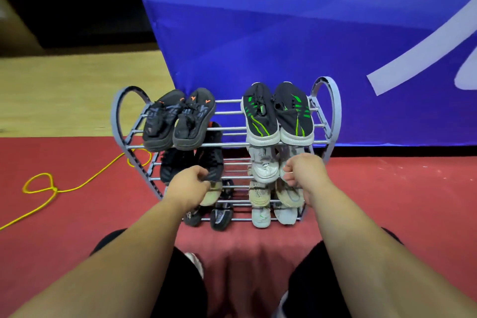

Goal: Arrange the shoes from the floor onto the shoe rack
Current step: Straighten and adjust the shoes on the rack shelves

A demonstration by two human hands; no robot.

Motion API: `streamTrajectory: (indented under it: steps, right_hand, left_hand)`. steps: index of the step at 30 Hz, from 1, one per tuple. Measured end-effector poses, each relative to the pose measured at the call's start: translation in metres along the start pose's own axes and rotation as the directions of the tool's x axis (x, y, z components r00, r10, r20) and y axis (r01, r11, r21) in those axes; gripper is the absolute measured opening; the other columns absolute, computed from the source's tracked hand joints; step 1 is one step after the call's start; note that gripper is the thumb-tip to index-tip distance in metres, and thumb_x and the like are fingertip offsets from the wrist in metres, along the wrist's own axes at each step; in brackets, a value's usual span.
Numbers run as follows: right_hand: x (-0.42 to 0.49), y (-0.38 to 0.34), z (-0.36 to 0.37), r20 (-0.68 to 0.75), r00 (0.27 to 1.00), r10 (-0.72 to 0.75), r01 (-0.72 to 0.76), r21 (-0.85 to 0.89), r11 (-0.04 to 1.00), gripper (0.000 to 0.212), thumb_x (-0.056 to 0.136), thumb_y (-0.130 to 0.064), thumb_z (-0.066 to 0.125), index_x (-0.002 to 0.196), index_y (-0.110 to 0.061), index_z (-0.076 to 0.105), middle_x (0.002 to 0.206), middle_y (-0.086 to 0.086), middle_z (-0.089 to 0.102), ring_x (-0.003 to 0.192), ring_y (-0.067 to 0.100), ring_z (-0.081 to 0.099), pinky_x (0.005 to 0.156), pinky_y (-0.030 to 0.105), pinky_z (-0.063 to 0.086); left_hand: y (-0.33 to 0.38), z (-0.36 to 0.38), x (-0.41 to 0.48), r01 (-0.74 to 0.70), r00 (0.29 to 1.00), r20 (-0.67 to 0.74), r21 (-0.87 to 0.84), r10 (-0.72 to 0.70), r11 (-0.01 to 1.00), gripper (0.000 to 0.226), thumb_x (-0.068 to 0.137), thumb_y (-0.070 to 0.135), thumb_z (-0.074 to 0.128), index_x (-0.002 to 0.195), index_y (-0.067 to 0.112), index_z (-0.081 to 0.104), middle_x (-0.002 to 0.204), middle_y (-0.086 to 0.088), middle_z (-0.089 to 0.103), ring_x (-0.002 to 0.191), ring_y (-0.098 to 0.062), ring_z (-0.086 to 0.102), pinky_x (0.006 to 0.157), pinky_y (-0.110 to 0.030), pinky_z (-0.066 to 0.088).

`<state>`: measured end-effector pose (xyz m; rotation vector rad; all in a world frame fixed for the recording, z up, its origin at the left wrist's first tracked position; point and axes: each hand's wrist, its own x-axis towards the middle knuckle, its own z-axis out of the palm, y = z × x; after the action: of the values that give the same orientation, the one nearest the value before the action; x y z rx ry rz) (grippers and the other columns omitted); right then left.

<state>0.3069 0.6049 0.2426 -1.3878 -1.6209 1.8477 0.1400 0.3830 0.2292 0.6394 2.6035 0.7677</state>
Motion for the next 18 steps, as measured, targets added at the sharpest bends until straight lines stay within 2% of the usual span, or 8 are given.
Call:
streamTrajectory:
  steps: [3,5,9,12,14,16,18]
  right_hand:
    - [-0.013,0.006,0.040,0.109,0.994,0.027,-0.017,-0.089,0.996,0.015,0.097,-0.002,0.047,0.090,-0.009,0.059,0.076,0.009,0.061,0.050,0.019,0.054,0.046,0.025,0.040]
    - [-0.018,0.010,0.065,0.173,0.985,0.028,-0.003,-0.142,0.990,0.013,0.096,-0.003,0.049,0.092,-0.009,0.059,0.077,0.010,0.061,0.051,0.019,0.055,0.048,0.026,0.041]
    - [-0.015,0.013,0.114,0.220,0.975,0.023,0.020,-0.189,0.982,0.015,0.095,-0.003,0.048,0.087,-0.010,0.059,0.077,0.009,0.061,0.054,0.020,0.055,0.044,0.022,0.043]
    - [-0.001,0.021,0.153,0.220,0.973,0.065,-0.021,-0.194,0.981,0.014,0.095,-0.007,0.049,0.088,-0.011,0.060,0.076,0.008,0.060,0.054,0.019,0.053,0.046,0.024,0.042]
    - [0.009,0.033,0.174,0.219,0.965,0.146,-0.105,-0.185,0.977,0.009,0.096,-0.017,0.053,0.095,-0.011,0.059,0.074,0.008,0.058,0.051,0.018,0.049,0.048,0.024,0.039]
    - [0.017,0.046,0.190,0.211,0.946,0.248,-0.208,-0.195,0.959,0.027,0.097,-0.035,0.059,0.098,-0.009,0.060,0.077,0.010,0.063,0.054,0.022,0.054,0.052,0.027,0.045]
    - [0.024,0.055,0.205,0.206,0.919,0.335,-0.295,-0.203,0.934,0.046,0.097,-0.052,0.058,0.107,-0.008,0.060,0.090,0.014,0.070,0.069,0.030,0.067,0.063,0.033,0.057]
  left_hand:
    - [-0.025,-0.030,-0.010,0.032,0.998,-0.059,0.006,-0.032,0.999,0.013,0.087,0.021,0.069,0.100,0.025,0.068,0.089,0.005,0.072,0.085,-0.020,0.066,0.075,-0.027,0.047]
    - [-0.043,-0.040,-0.013,0.067,0.994,-0.081,-0.025,-0.069,0.997,0.013,0.086,0.020,0.068,0.099,0.023,0.068,0.093,0.004,0.072,0.090,-0.022,0.067,0.078,-0.030,0.050]
    - [-0.080,-0.035,-0.004,0.121,0.987,-0.092,-0.092,-0.130,0.988,0.011,0.087,0.017,0.064,0.097,0.022,0.066,0.087,0.002,0.067,0.093,-0.028,0.067,0.078,-0.031,0.047]
    - [-0.095,-0.026,0.021,0.130,0.989,-0.063,-0.078,-0.135,0.988,0.019,0.087,0.017,0.064,0.105,0.021,0.066,0.093,0.000,0.070,0.092,-0.026,0.066,0.080,-0.029,0.048]
    - [-0.099,-0.023,0.042,0.133,0.989,-0.053,-0.124,-0.140,0.983,0.026,0.085,0.017,0.064,0.111,0.021,0.067,0.097,-0.001,0.073,0.092,-0.025,0.067,0.081,-0.029,0.050]
    - [-0.102,-0.024,0.062,0.170,0.979,-0.078,-0.194,-0.188,0.966,0.029,0.082,0.019,0.064,0.111,0.017,0.066,0.102,-0.004,0.073,0.096,-0.030,0.067,0.082,-0.033,0.051]
    - [-0.108,-0.024,0.080,0.300,0.935,-0.093,-0.312,-0.343,0.902,0.035,0.077,0.023,0.064,0.110,0.011,0.062,0.107,-0.013,0.069,0.100,-0.037,0.065,0.075,-0.036,0.049]
